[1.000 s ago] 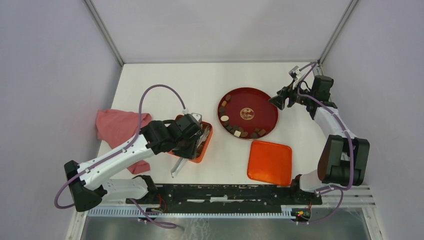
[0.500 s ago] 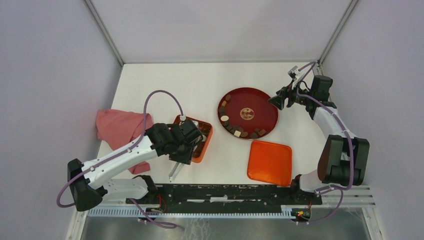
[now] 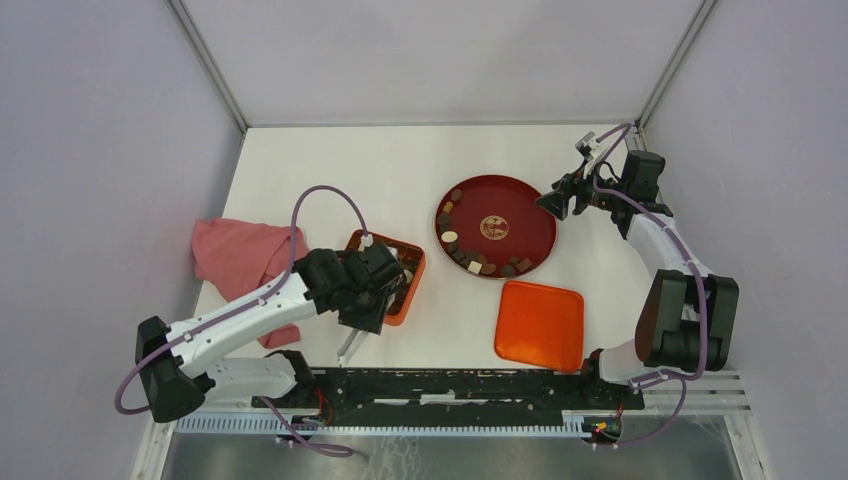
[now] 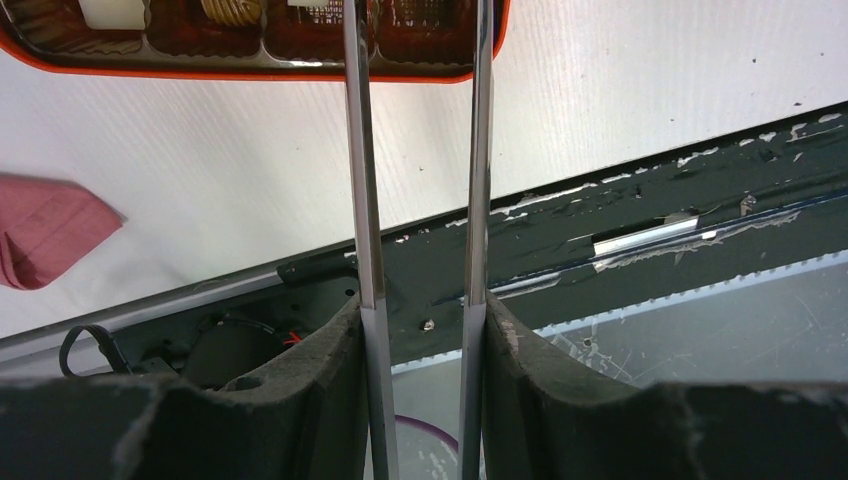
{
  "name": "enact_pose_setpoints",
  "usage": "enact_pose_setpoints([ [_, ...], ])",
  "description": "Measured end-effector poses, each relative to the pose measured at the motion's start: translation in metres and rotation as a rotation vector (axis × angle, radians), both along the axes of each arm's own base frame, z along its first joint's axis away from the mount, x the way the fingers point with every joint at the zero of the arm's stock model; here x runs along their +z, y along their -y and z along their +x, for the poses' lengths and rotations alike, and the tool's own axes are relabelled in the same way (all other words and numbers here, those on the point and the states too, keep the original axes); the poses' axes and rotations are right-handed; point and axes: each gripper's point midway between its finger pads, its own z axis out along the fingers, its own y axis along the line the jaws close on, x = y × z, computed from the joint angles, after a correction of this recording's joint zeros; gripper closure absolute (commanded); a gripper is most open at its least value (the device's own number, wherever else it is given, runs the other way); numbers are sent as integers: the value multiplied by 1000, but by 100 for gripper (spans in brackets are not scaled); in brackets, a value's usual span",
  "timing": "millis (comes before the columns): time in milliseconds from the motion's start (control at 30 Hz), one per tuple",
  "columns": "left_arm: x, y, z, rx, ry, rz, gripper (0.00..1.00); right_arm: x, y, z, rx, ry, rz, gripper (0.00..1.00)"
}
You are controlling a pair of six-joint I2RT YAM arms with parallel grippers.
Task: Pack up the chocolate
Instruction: Place the fake chocolate in the packing box.
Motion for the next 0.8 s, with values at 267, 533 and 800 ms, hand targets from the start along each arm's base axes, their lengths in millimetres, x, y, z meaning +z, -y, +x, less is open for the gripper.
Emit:
enact_pose_setpoints([
  [267, -4, -1, -3, -2, -14, 6, 62, 0, 0, 0, 0, 0, 0, 26],
  [533, -6, -1, -3, -2, -22, 16, 51, 0, 0, 0, 0, 0, 0, 26],
  [800, -6, -1, -2, -2, -21, 17, 51, 0, 0, 0, 0, 0, 0, 26],
])
